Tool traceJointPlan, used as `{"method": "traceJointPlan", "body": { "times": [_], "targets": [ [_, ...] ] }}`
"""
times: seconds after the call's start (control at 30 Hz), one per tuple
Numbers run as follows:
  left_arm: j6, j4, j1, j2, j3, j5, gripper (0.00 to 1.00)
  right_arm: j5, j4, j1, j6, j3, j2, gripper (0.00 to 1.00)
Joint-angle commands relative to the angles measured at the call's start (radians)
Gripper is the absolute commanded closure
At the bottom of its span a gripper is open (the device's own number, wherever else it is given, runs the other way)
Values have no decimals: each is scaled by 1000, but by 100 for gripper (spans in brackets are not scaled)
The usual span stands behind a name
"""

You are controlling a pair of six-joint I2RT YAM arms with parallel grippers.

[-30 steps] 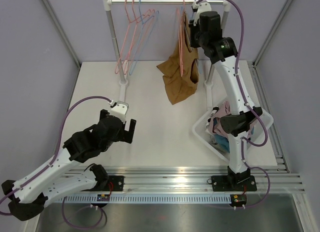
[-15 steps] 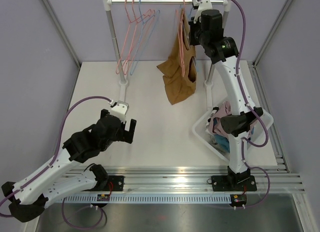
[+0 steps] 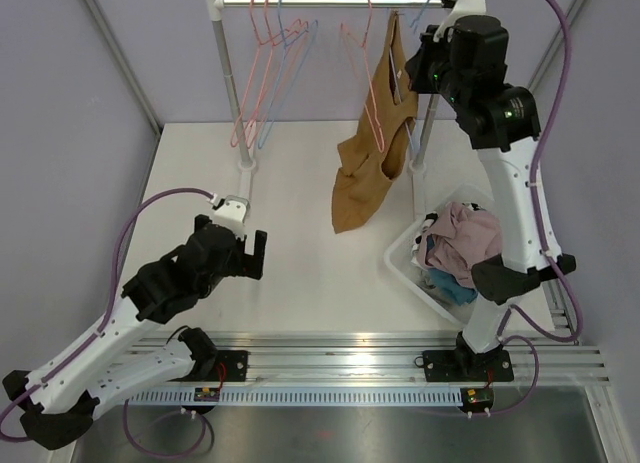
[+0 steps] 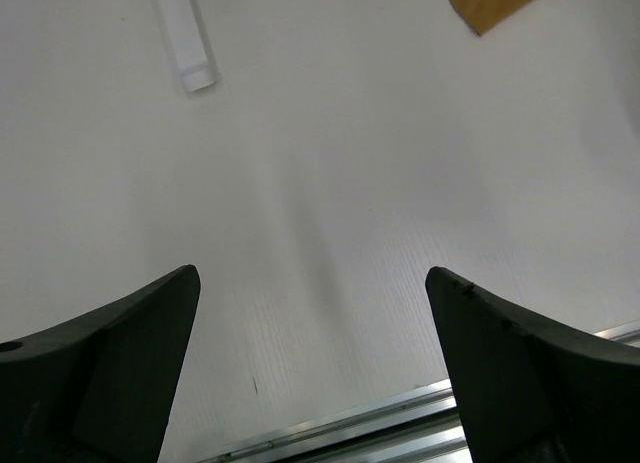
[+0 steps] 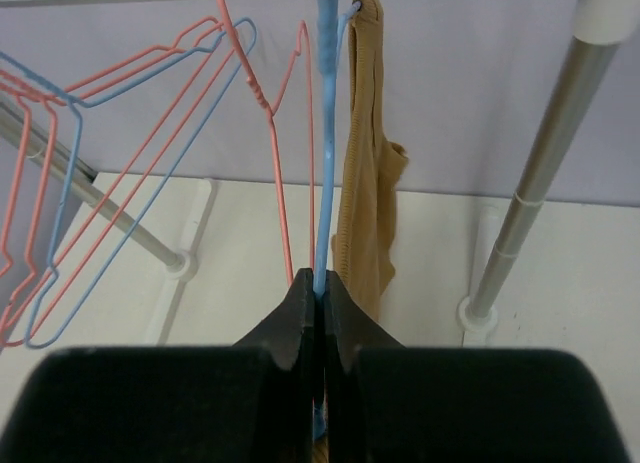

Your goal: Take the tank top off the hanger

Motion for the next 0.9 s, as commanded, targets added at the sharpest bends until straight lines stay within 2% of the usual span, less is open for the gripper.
{"method": "traceJointPlan", "body": {
  "times": [0.0,0.23,0.43,0.57,0.63,0.73,0.87],
  "targets": [
    [-30,43,17,-25,64,-9,1,1,-25,-4,95,-44,-135,100],
    [-53,39,17,-42,195,25,1,-103,-51,-5,140,-224,-366,100],
    [-30,84,15,-8,386,146,1,-318,-218,-4,203,-213,-486,100],
    [27,139,15,41,493,169,1,-511,-217,-4,237,-332,-604,100],
    [58,161,15,87,554,193,1,-554,-215,-4,241,-372,-641,100],
    [90,207,10,128,591,236,1,-652,-241,-5,234,-412,-696,100],
    [88,273,-8,154,599,279,1,-664,-295,-5,195,-434,-716,100]
  ]
}}
